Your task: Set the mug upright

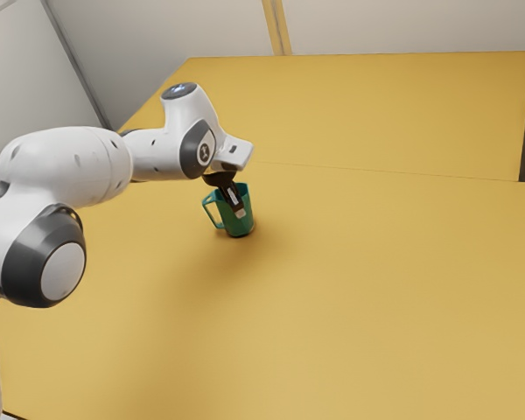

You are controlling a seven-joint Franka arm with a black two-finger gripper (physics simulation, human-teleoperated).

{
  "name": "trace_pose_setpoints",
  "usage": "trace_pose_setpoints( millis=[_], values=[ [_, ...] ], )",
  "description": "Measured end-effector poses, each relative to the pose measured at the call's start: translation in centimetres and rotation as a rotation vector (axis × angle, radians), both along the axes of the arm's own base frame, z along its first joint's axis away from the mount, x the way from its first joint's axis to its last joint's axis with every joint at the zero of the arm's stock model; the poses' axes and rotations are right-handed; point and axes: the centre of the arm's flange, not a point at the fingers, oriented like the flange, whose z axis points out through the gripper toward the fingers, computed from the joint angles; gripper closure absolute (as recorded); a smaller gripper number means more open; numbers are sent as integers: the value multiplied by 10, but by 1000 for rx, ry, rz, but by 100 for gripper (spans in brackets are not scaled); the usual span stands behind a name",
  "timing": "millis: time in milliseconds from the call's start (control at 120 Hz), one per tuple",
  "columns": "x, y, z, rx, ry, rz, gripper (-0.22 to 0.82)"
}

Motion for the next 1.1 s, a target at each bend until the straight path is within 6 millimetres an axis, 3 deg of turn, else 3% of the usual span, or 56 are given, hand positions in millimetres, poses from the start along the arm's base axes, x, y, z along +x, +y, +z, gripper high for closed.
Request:
trace_pose_setpoints(
  millis=[67, 283, 500, 700, 842, 942, 1100],
  values=[
    [0, 0, -1, 3, -3, -9, 78],
    [0, -5, -1, -1, -8, -41, 32],
    [-3, -9, 24, -12, -42, -66, 12],
    [-19, -4, 73, -27, -71, -45, 5],
    [-36, 11, 122, -18, -55, 16, 2],
    [-48, 33, 146, -3, -28, 77, 1],
    [-70, 54, 212, 54, -26, 162, 1]
  ],
)
